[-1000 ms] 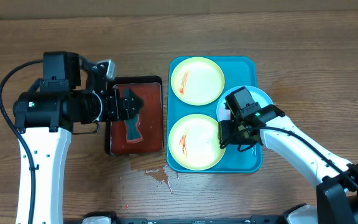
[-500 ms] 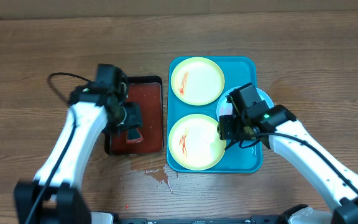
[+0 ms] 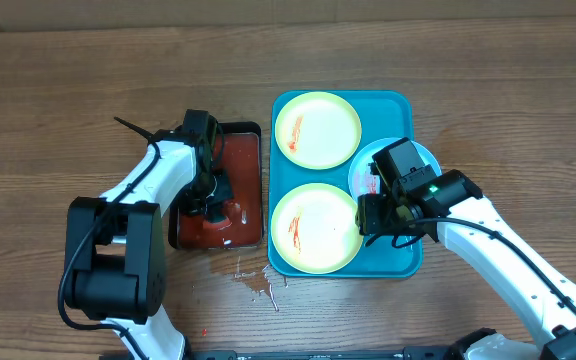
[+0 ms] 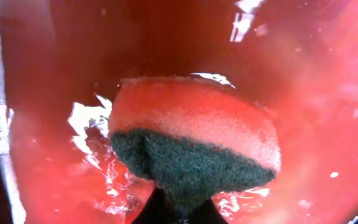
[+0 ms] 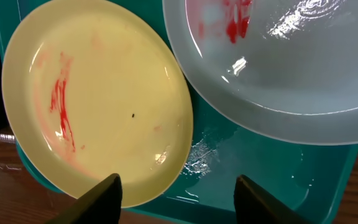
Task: Clean dirty plates on tray and stack at the side
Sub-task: 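Lift the sponge with the left gripper and move it onto the lower yellow plate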
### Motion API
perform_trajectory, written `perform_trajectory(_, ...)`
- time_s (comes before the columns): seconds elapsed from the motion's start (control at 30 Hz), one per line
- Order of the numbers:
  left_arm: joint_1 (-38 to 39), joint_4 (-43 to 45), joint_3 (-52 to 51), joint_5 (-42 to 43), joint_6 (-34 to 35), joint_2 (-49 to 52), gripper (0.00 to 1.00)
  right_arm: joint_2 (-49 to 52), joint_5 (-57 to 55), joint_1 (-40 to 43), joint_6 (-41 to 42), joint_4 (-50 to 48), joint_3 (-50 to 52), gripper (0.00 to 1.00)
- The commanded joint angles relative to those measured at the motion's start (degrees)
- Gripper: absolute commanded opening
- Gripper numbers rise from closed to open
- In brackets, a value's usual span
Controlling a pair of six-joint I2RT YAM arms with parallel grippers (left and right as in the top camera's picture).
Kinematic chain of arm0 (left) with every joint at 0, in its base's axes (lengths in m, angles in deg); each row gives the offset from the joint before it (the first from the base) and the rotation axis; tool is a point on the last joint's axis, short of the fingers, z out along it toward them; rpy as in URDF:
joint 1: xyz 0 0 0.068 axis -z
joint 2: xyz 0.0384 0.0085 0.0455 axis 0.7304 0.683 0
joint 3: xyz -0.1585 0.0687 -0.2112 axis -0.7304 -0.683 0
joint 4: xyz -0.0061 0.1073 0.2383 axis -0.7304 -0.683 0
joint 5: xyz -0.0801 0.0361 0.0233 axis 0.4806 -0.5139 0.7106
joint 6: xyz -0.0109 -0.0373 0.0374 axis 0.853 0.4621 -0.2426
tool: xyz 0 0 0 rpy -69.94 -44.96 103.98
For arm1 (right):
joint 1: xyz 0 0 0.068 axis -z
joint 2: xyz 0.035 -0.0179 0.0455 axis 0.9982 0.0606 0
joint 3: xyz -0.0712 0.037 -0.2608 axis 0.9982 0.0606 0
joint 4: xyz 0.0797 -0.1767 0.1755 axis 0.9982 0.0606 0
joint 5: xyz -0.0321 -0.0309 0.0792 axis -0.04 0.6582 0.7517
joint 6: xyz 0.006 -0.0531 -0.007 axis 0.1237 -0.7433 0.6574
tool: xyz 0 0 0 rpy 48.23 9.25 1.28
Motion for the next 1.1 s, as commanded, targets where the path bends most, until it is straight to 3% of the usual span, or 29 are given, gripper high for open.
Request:
perform_trajectory(0.0,0.1,-2.3,2.2,1.3,-0.6,0.7,0.04,-0.9,0.2,-0.3,0.9,-1.0,0.2,0.62)
perform_trajectory(0.17,0.1,-10.6,10.4,1.1,-2.1,-1.0,0.04,1.1,0.4,-0.3,0.5,-4.5,3.7,0.63)
perform_trajectory(0.3,0.1,-15.7,16.3,1.1,-4.2,-3.0,0.04,4.0,6.1,-0.6,-7.1,-9.8,6.0,0.63)
perform_trajectory(0.4,0.1,-18.4,19.4,1.1,-5.5,-5.3,0.04,6.4,6.1,-1.2,-6.8,-12.0,6.5,0.61)
perform_trajectory(0.63,0.2,-21.6,23.0,1.0,-6.5,-12.5,0.04,11.5,2.4,-1.2,0.6,-16.4,7.2,0.37)
perform_trajectory(0.77,0.9,-21.6,23.0,1.8,-6.5,-15.4,0.04,12.8,-2.3,-1.2,4.7,-17.9,7.2,0.05)
perform_trajectory(0.87,1.8,-21.6,23.0,3.5,-6.5,-15.6,0.04,13.0,-10.1,-1.2,12.2,-18.1,7.2,0.04)
perform_trajectory(1.07,7.2,-19.7,22.2,5.7,-6.4,-13.4,0.04,13.0,-11.4,-1.2,13.0,-20.0,7.2,0.04)
